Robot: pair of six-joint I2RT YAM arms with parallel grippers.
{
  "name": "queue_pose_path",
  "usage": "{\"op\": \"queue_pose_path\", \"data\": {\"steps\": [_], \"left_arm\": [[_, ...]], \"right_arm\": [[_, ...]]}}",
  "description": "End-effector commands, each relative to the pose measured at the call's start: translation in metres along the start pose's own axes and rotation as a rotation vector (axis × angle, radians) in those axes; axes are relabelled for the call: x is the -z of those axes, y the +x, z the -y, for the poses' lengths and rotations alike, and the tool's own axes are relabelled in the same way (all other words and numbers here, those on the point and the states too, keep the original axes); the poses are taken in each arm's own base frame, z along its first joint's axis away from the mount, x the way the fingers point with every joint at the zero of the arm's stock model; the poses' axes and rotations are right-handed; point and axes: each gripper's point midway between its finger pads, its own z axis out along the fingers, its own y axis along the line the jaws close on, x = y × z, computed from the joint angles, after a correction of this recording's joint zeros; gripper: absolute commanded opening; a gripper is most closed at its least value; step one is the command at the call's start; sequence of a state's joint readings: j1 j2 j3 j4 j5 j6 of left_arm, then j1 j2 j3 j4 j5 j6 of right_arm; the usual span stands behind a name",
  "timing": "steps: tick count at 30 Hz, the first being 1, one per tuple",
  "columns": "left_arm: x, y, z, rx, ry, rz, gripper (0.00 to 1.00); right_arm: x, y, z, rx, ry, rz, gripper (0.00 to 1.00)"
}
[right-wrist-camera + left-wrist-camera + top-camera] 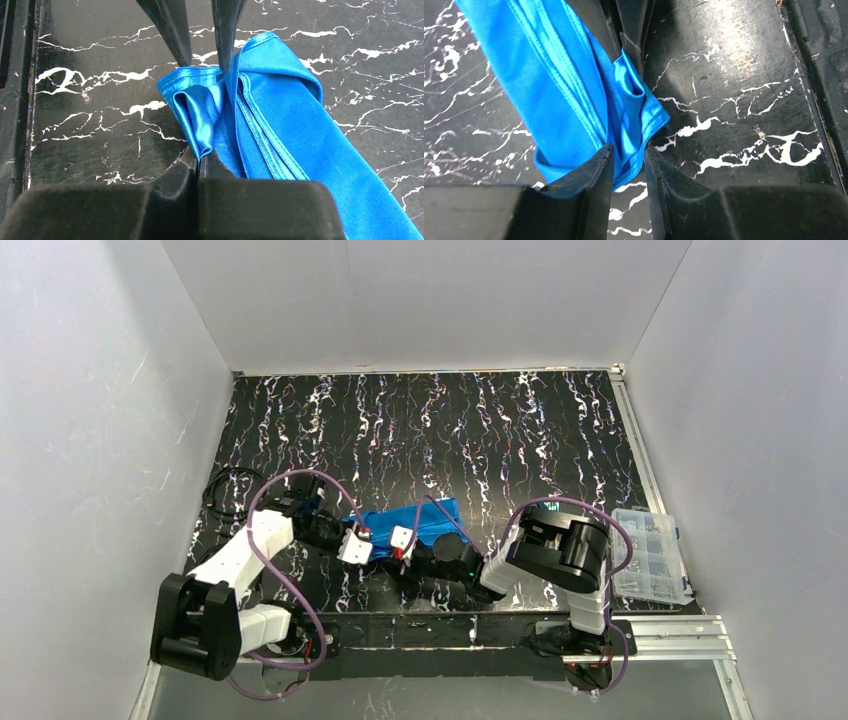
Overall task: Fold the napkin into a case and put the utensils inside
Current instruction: Pick up the 2/3-rectangle-folded napkin at the center of the board.
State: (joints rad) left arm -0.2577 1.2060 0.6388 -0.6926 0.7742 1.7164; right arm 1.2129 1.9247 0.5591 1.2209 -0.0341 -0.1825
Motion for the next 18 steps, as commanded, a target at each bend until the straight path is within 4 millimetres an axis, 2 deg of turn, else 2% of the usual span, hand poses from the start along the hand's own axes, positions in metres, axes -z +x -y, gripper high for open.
{"op": "queue_pose_path", "data": {"steps": [1,5,9,14,18], "left_arm": [[0.026,-0.015,0.001,0.041,-0.042,-0.006,0.29],[0.042,-0.015,-0.001,0.136,-0.12,-0.046,0.29],[0.052,-0.012,-0.022,0.3,-0.21,-0.063,0.3],[0.052,-0.006,-0.059,0.563,-0.307,-0.035,0.29],[0.039,0.009,-0.062,0.742,-0.329,-0.063,0.22]], "right_arm": [[0.002,-0.017,-0.001,-0.057,-0.032,0.043,0.01],[0.002,-0.019,0.0,-0.093,-0.055,0.042,0.01],[0.0,-0.019,-0.004,-0.123,-0.086,0.04,0.01],[-0.005,-0.019,-0.009,-0.202,-0.111,0.042,0.01],[-0.007,-0.019,-0.01,-0.282,-0.124,0.029,0.01]]}}
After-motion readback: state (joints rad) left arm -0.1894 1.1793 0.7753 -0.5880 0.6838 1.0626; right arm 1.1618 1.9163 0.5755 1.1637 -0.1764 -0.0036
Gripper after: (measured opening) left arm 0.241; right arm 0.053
